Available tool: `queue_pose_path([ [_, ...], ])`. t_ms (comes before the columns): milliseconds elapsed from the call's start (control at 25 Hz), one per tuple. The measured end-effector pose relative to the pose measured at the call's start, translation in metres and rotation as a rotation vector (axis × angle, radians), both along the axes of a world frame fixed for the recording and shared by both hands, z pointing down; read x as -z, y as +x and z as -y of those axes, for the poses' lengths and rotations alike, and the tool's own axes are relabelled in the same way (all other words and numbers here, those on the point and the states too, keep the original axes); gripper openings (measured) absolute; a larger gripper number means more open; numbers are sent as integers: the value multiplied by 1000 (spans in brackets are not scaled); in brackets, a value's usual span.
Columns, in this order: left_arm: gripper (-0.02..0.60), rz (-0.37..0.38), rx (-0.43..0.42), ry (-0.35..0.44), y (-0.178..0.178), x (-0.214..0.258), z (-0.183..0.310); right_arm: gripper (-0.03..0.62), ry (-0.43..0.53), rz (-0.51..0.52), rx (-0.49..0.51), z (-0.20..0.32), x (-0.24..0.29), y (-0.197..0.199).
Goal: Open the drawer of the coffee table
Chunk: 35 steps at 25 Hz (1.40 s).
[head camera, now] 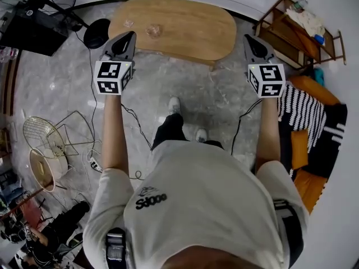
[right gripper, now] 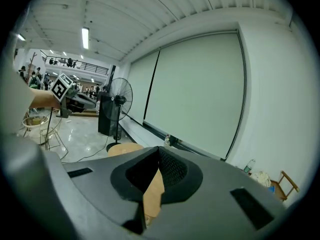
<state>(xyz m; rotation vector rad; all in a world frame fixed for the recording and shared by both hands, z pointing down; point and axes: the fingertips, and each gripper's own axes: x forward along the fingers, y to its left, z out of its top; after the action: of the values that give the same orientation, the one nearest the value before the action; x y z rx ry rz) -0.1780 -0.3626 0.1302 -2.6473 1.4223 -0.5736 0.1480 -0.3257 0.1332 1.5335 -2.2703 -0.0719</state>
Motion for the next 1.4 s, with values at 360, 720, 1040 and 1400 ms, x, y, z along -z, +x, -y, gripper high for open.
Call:
queue_pose_path([
  [360, 17, -30, -6, -67, -10, -73, 69, 6, -22, -24, -65, 48, -46, 8],
  [720, 17, -22, -18, -105, -1, -159, 83, 6, -37, -50, -76, 50, -121, 18],
  [1040, 17, -23, 27, -111, -7, -252, 82, 6, -35, -44, -91, 49, -215, 36],
  [1400, 17, -19, 22, -94, 1, -352, 96, 6, -25, -13, -73, 62, -319, 41],
])
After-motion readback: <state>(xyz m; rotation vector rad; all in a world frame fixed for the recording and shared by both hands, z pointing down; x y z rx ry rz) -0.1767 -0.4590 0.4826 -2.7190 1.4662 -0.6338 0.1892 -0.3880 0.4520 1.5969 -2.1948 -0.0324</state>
